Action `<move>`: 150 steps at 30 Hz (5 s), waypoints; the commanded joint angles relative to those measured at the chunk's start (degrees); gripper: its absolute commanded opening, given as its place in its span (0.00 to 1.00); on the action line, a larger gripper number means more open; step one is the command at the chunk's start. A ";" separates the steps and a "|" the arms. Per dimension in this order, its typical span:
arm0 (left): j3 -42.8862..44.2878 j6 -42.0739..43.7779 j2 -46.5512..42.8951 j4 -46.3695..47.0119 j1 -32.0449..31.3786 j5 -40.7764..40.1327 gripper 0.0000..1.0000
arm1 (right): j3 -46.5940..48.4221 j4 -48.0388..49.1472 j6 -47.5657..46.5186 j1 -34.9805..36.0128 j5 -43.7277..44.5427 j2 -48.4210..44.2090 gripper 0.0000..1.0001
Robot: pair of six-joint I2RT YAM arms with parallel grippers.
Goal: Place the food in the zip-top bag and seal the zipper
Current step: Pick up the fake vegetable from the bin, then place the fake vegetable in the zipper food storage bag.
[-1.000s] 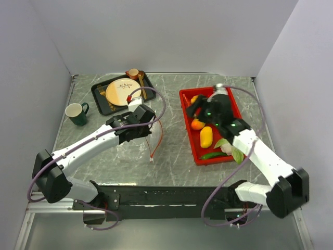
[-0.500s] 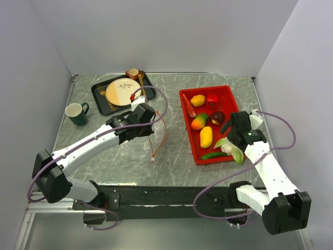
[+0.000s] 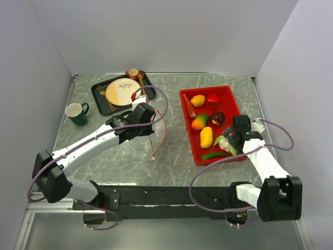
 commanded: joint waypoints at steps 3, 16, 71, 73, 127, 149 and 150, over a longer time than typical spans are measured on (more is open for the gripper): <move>0.17 1.37 0.47 1.00 0.32 0.26 0.01 | -0.84 6.02 -2.82 -0.84 -4.47 6.39 1.00; 0.61 1.02 1.09 0.74 0.49 0.34 0.01 | -1.28 11.91 -8.36 -0.57 -13.60 -9.15 0.51; 4.39 -0.38 -1.64 2.05 0.50 4.83 0.02 | 24.92 25.44 -22.60 42.49 -32.77 20.89 0.49; 4.39 -0.65 -1.99 1.97 0.50 4.56 0.01 | 24.12 26.93 -22.07 42.49 -34.09 21.24 0.50; 2.54 -0.82 -3.31 4.87 0.58 5.27 0.04 | 22.03 27.11 -22.52 42.67 -31.45 12.47 0.70; 0.61 0.06 -6.12 8.13 0.58 7.47 0.07 | 26.06 19.02 -27.70 42.41 -23.38 13.61 1.00; 0.70 -0.03 -5.95 7.94 0.58 7.29 0.07 | 25.71 19.21 -26.91 42.40 -21.45 11.95 1.00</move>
